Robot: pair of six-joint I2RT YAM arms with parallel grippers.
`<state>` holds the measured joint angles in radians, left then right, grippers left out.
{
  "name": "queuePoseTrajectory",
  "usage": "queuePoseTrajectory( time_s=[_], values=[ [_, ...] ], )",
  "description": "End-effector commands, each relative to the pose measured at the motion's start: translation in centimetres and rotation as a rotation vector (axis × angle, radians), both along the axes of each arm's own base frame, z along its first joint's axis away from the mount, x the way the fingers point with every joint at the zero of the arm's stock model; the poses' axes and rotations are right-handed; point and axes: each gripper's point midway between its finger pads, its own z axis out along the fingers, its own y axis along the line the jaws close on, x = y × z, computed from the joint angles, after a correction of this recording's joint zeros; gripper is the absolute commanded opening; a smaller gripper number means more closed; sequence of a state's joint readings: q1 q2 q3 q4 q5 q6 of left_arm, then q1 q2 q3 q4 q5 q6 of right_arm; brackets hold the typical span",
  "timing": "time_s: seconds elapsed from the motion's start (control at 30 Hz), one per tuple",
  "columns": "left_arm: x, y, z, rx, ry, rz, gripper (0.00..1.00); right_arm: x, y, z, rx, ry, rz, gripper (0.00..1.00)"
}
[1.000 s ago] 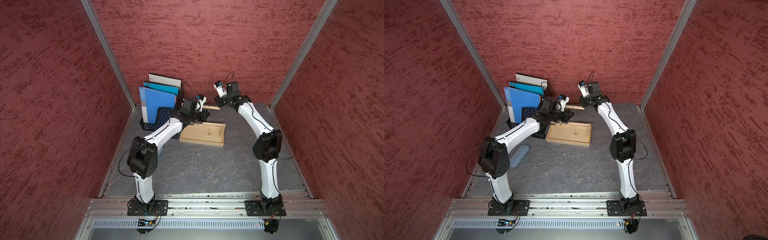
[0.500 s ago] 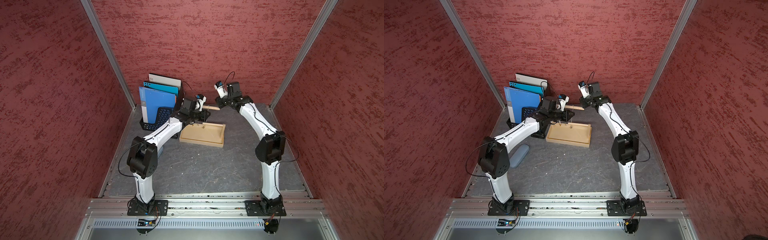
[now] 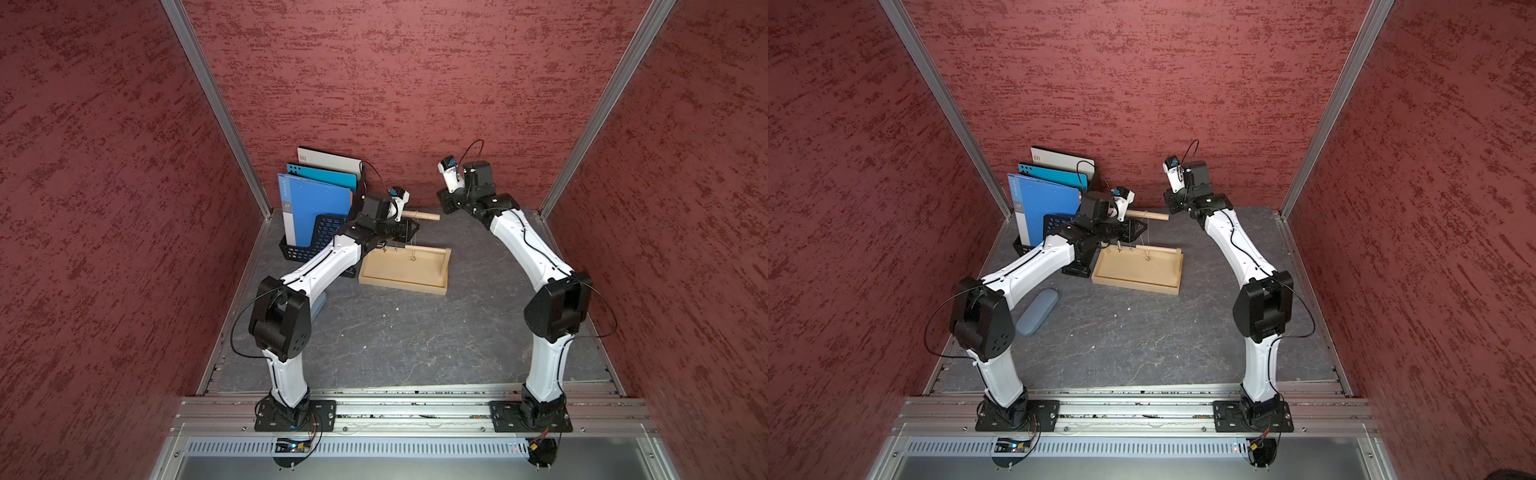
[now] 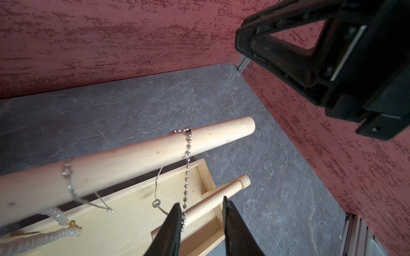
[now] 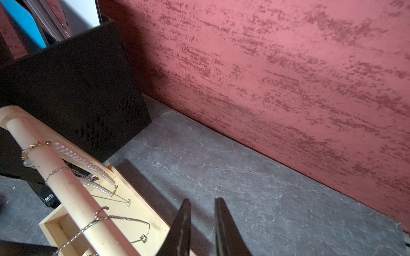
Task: Hang the necklace on the jewelry display stand
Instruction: Hang the necklace on the stand.
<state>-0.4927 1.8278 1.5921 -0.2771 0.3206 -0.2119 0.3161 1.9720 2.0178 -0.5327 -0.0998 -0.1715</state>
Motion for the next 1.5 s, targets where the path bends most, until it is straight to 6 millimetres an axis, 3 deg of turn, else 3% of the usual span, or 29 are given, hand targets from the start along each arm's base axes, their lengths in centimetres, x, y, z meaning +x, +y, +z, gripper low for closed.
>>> queuePoseTrajectory(
  time_s=[0.0, 0.5, 0.7, 0.87, 1.07, 1.3, 1.4, 1.47],
  values=[
    [-0.2, 0.9, 0.4, 0.013, -0.015, 0.012, 0.36, -0.6, -0.7, 2.6, 0.038, -0.057, -0.039, 0.22],
    [-0.1, -0.1, -3.5, 0.015, 0.081, -0.017, 0.44, -2.3, -1.3, 3.4, 0.119, -0.05, -0.078, 0.23],
    [-0.3, -0.5, -2.9, 0.024, 0.051, -0.017, 0.45, -2.8, -1.1, 3.5, 0.174, -0.039, -0.079, 0.23],
    [-0.8, 0.6, -0.8, 0.048, -0.01, 0.003, 0.45, -3.9, -1.3, 3.3, 0.231, -0.026, -0.092, 0.26],
    [-2.4, 2.3, 3.6, 0.048, -0.121, 0.028, 0.46, -6.6, -2.8, 3.1, 0.249, -0.028, -0.137, 0.32],
    [-5.7, 5.4, 10.2, 0.027, -0.299, 0.074, 0.49, -12.2, -6.6, 2.6, 0.26, -0.039, -0.265, 0.47],
    [-7.4, 7.9, 11.8, 0.054, -0.365, 0.125, 0.54, -15.0, -8.9, 1.2, 0.266, -0.032, -0.35, 0.57],
    [-8.4, 10.0, 11.8, 0.088, -0.382, 0.176, 0.58, -16.9, -10.4, 0.0, 0.267, -0.025, -0.407, 0.68]
  ],
)
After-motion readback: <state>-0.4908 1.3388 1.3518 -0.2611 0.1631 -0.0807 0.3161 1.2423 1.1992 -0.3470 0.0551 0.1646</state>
